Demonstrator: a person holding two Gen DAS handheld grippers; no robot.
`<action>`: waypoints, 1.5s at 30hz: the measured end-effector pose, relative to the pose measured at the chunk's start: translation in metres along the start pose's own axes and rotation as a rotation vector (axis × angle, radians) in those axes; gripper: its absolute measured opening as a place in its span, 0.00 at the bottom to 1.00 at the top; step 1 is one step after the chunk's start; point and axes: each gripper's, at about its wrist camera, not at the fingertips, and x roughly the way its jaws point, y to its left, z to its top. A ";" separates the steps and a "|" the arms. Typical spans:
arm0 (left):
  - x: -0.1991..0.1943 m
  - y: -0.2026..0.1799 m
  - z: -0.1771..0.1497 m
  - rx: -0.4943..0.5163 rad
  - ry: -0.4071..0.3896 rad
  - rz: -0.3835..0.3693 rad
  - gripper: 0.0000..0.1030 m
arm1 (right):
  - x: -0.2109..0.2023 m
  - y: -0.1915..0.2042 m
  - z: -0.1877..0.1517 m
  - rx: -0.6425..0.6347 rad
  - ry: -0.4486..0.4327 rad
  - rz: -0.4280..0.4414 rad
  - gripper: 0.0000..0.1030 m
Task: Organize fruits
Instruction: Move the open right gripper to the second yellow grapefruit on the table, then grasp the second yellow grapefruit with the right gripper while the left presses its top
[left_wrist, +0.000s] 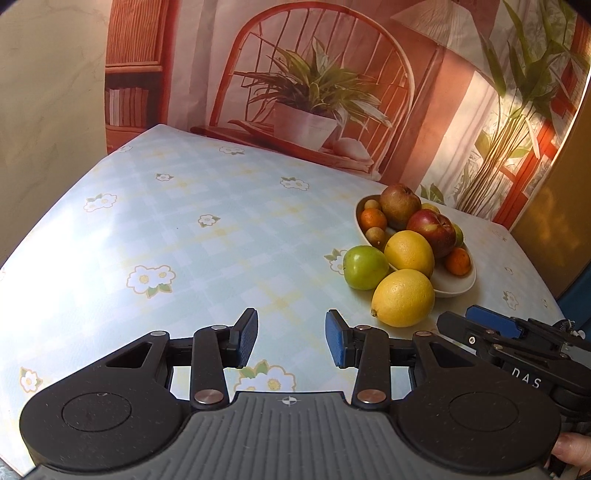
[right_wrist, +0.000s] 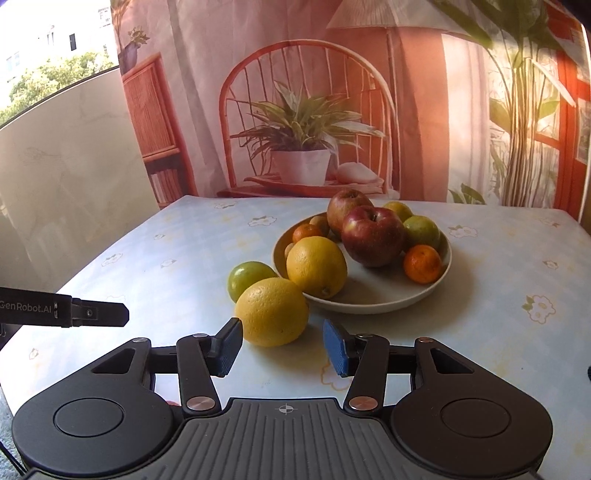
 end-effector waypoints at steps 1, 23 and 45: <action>0.000 0.001 0.000 -0.001 0.001 0.003 0.41 | 0.003 0.002 0.005 -0.042 -0.003 0.011 0.43; 0.011 0.007 0.001 -0.054 0.027 -0.037 0.39 | 0.040 0.035 0.020 -0.461 0.093 0.059 0.47; 0.090 -0.057 0.036 -0.015 0.178 -0.283 0.36 | 0.017 0.006 -0.005 -0.360 0.053 0.059 0.42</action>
